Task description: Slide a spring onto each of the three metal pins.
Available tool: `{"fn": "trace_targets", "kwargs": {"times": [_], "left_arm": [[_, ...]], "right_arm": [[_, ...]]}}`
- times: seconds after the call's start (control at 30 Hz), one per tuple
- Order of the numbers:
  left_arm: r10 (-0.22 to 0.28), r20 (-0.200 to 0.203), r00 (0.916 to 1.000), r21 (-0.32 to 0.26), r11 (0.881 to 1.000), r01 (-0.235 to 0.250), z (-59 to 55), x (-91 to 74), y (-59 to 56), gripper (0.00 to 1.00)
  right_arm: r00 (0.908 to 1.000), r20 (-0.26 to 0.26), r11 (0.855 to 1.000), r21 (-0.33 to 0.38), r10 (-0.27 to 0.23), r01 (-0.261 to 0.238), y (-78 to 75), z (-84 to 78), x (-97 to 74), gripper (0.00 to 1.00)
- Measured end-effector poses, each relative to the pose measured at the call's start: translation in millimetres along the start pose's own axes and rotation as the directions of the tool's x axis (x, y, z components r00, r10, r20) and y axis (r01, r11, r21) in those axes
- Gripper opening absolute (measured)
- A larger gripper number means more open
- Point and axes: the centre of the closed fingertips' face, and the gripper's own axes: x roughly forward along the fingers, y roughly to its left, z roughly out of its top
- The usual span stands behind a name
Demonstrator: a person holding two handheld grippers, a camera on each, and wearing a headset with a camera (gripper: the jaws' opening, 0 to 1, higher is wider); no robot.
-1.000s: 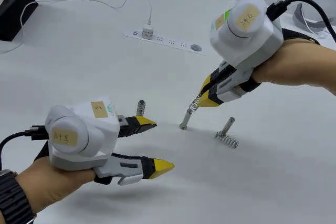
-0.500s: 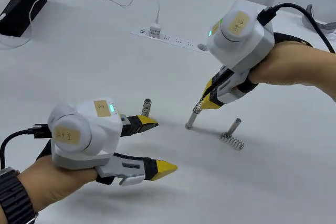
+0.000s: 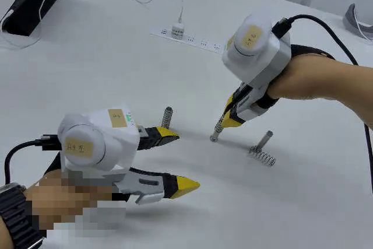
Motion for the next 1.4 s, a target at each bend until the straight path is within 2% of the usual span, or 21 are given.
{"fn": "trace_targets", "kwargs": {"times": [0.43, 0.73, 1.03, 1.4], "left_arm": [[-0.002, -0.002, 1.0000, -0.001, 1.000, 0.002, 0.9, 2.0, -0.9, 0.54], [-0.001, -0.003, 1.0000, -0.001, 1.000, 0.001, 1.4, 1.7, -0.2, 0.54], [-0.004, -0.004, 1.0000, 0.006, 1.000, 0.004, 3.2, 3.5, -0.3, 0.54], [-0.011, -0.004, 0.9999, 0.013, 1.000, 0.011, 5.7, 8.1, 1.1, 0.54]], "right_arm": [[0.9994, -0.023, 1.000, 0.012, 0.025, -0.025, 3.2, -3.5, 21.3, 0.12], [0.9995, -0.014, 0.999, 0.017, 0.027, -0.027, 4.1, -3.6, 21.4, 0.16], [0.9995, 0.030, 0.999, 0.052, -0.009, 0.007, 1.0, -10.5, 7.1, 0.18], [0.9939, 0.099, 0.994, 0.103, -0.049, 0.039, 15.1, -24.1, -19.2, 0.19]]}}
